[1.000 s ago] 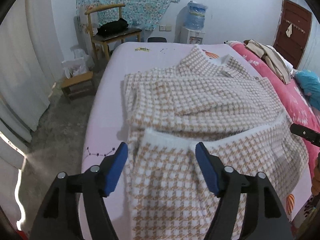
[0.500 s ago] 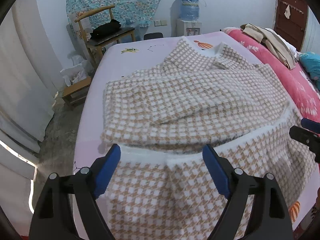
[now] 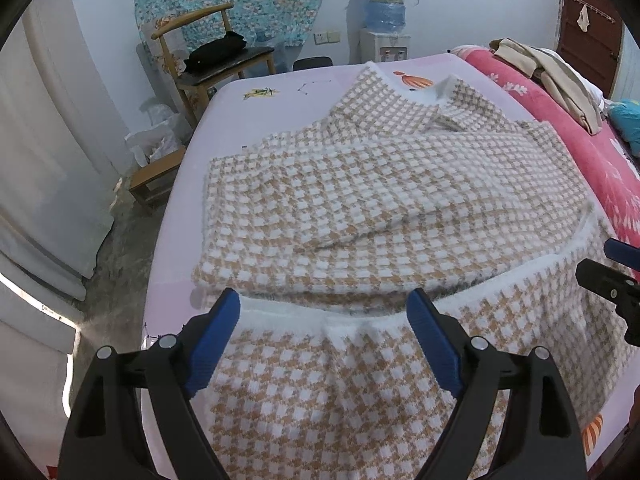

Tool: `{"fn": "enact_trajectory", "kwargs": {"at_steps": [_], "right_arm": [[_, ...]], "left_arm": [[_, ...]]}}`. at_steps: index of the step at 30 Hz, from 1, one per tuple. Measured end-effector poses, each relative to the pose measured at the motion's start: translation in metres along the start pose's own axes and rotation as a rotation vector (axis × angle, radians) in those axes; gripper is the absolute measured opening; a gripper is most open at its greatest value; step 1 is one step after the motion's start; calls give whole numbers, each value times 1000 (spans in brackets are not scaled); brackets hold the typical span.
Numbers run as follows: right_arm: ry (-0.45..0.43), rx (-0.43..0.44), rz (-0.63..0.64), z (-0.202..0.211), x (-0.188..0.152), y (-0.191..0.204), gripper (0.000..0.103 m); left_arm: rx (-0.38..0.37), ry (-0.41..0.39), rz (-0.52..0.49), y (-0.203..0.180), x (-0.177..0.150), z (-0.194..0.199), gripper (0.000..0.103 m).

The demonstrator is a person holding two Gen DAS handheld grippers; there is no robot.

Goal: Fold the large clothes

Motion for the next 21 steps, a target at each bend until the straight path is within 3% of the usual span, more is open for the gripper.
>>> {"fn": "enact_trajectory", "kwargs": {"at_steps": [11, 21], "right_arm": [[60, -17, 26, -30, -10, 5, 84], [56, -50, 58, -42, -17, 5, 95]], "left_arm": [[13, 27, 8, 3, -1, -14, 84], [28, 75, 8, 1, -8, -37, 86]]}}
Point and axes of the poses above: each gripper's, at about its wrist camera, not at the fingertips, and z roughly against the way its jaws point, y to its left, x to its top, the point moved 5 cm from there along -z, roughly the way its jaws point, and after that the axes turned 2 degrees about -x, right-handed, at the moved point
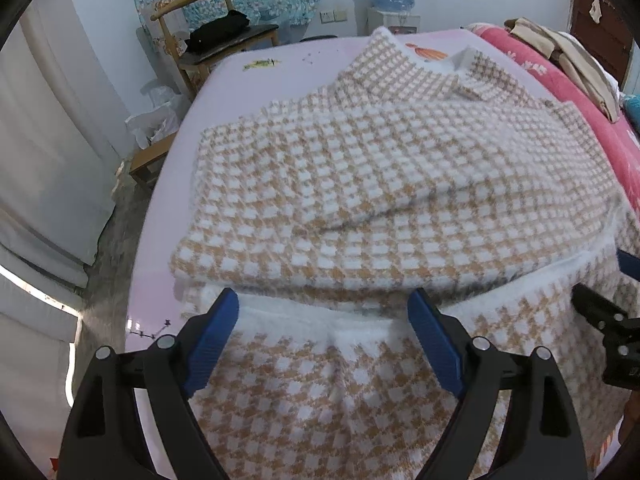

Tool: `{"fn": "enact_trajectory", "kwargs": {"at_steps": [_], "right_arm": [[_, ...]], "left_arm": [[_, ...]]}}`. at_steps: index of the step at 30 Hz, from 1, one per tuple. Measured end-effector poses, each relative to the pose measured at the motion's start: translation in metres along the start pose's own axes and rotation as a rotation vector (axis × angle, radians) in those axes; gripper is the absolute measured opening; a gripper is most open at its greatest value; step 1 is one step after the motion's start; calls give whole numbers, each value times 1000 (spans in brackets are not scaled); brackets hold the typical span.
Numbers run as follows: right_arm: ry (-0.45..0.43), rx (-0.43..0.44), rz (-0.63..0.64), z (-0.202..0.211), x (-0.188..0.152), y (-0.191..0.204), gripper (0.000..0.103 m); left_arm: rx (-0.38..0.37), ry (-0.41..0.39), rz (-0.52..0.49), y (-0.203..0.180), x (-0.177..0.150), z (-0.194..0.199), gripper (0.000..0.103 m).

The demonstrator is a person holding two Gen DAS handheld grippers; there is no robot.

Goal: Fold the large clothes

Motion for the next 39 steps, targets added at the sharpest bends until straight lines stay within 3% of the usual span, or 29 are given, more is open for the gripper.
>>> {"fn": "enact_trajectory", "kwargs": {"at_steps": [11, 36, 39], "right_arm": [[27, 7, -33, -2, 1, -5, 95], [15, 28, -89, 0, -5, -5, 95], [3, 65, -90, 5, -6, -7, 95]], "left_arm": [[-11, -17, 3, -2, -6, -13, 97], [19, -69, -3, -6, -11, -11, 97], [23, -67, -11, -6, -10, -11, 97]]}}
Point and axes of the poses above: each gripper's, at about its wrist camera, not at the fingertips, and z roughly against the way its jaws point, y to its left, x to its top, the point moved 5 cm from there along -z, roughly the way its jaws point, and after that the axes turned 2 degrees about -x, right-handed, at the moved point
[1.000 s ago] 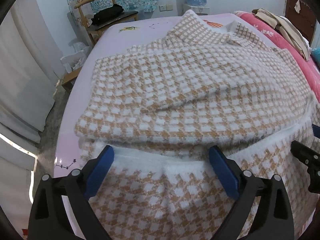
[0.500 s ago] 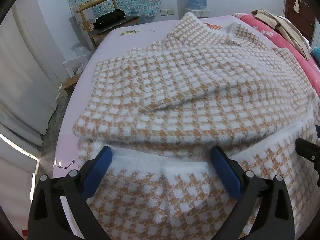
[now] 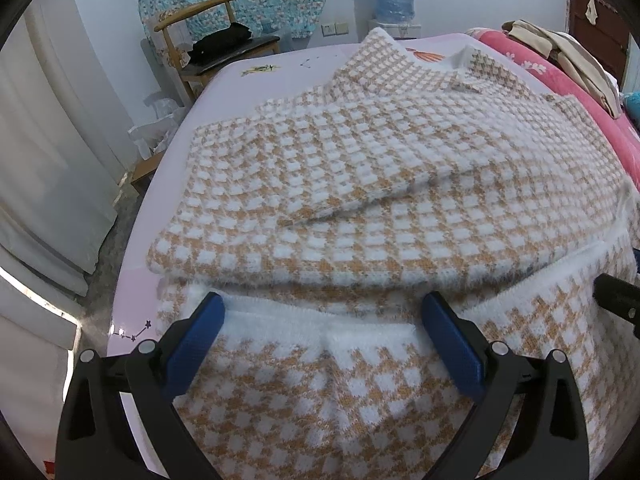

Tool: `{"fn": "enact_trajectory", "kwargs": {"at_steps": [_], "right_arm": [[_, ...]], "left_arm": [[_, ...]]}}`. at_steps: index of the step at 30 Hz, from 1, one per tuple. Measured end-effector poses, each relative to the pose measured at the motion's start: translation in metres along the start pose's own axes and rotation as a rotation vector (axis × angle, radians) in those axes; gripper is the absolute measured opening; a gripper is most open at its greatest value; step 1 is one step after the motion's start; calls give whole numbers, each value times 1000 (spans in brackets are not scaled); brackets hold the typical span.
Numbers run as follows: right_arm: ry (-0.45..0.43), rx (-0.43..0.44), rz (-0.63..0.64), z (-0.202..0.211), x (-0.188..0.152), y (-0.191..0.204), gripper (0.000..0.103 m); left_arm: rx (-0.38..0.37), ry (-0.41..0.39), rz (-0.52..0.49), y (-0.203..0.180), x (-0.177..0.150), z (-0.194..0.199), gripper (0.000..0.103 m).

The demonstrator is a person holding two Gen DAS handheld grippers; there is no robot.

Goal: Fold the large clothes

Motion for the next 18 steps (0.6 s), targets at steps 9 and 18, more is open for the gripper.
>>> {"fn": "enact_trajectory", "kwargs": {"at_steps": [9, 18], "right_arm": [[-17, 137, 36, 41, -11, -8, 95], [28, 141, 39, 35, -21, 2, 86]], "left_arm": [[-202, -190, -38, -5, -3, 71, 97], [-407, -86, -99, -49, -34, 73, 71]]}}
Point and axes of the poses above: each gripper's, at about its wrist camera, not at the fingertips, and z roughly against the way its jaws point, y to its left, x to its top, the point moved 5 cm from there along -z, roughly the way its jaws point, and after that the axes turned 2 degrees about -x, right-handed, at the moved point
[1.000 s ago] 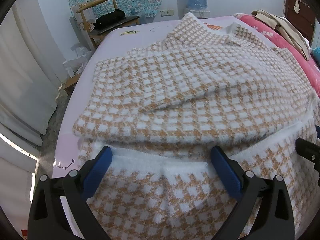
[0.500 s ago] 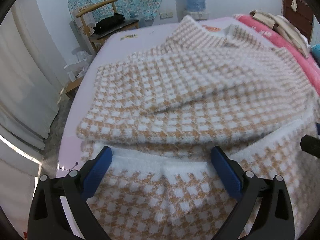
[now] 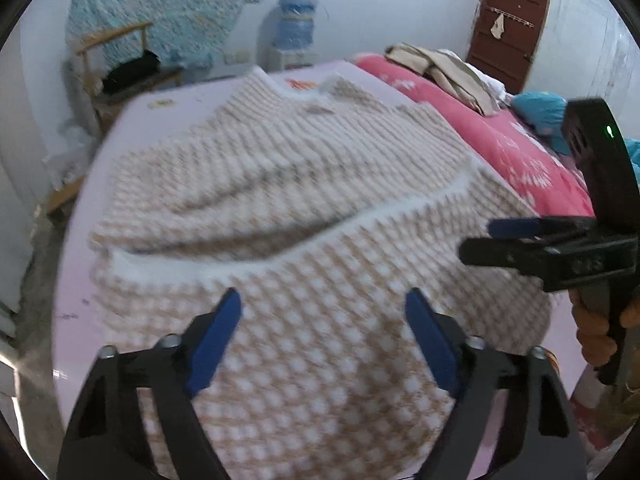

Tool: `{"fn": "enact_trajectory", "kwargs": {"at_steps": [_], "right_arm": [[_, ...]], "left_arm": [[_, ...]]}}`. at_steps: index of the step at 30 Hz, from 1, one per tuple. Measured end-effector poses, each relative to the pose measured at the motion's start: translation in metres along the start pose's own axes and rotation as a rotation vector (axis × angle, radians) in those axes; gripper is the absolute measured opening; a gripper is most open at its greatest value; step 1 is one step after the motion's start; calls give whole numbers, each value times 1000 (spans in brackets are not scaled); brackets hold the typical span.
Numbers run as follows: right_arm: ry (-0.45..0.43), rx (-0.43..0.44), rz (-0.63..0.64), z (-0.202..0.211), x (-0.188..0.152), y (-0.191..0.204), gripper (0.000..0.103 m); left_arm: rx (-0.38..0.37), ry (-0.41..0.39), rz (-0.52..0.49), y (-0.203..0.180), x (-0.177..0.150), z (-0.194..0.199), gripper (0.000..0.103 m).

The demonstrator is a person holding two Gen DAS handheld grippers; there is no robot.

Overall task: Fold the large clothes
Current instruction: 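Grasp the folded hem edge with the right tool and lift it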

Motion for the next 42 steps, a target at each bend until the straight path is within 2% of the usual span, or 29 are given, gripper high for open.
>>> {"fn": "enact_trajectory", "kwargs": {"at_steps": [4, 6, 9, 11, 13, 14, 16, 18, 19, 20, 22, 24, 27, 31, 35, 38, 40, 42], "right_arm": [[18, -64, 4, -7, -1, -2, 73], [-13, -76, 2, 1, 2, -5, 62], [-119, -156, -14, 27, 12, -17, 56], [-188, -245, -36, 43, 20, -32, 55], [-207, -350, -41, 47, 24, -53, 55], [-199, -374, -42, 45, 24, -59, 55], [-144, -378, -64, 33, 17, -76, 53], [-89, -358, -96, 23, 9, -87, 38], [-76, -324, -116, 20, 4, -89, 35], [-73, -296, -138, 22, 0, -91, 31], [-83, -298, -135, 28, -5, -90, 24], [-92, -307, -130, 34, -6, -90, 11], [-111, -323, -133, 49, -13, -83, 6], [-138, -328, -160, 75, -16, -80, 5], [-120, -314, -201, 54, -16, -92, 5], [-62, -299, -230, 29, -17, -102, 6], [-52, -302, -236, 25, -15, -106, 9], [-47, -326, -243, 29, -14, -108, 29]], "left_arm": [[-31, 8, 12, -5, -1, -9, 59], [-43, -3, 8, -5, 4, -9, 54], [-83, -46, -27, -13, 17, -7, 47], [-117, -62, -53, -21, 22, -8, 45], [-154, -51, -87, -33, 24, -16, 44], [-165, -34, -101, -39, 23, -23, 43], [-165, -24, -116, -45, 20, -29, 42], [-151, -21, -133, -48, 18, -34, 42], [-151, -26, -136, -48, 18, -34, 42], [-153, -26, -135, -48, 17, -35, 42], [-159, -30, -129, -47, 17, -35, 41], [-160, -34, -130, -47, 15, -35, 40], [-171, -37, -151, -50, 15, -33, 35], [-192, -36, -186, -57, 14, -27, 34], [-182, -25, -180, -57, 10, -34, 34], [-190, -20, -162, -53, 13, -39, 34], [-190, -16, -161, -51, 15, -42, 34], [-192, -17, -160, -51, 16, -42, 34]]}}
Point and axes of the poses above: each gripper's, at about its wrist camera, not at the fingertips, and z roughly against the way its jaws point, y to its left, x to its top, the point moved 5 cm from there along -z, roughly the way its jaws point, and after that the axes turned 2 degrees about -x, right-handed, at the moved point
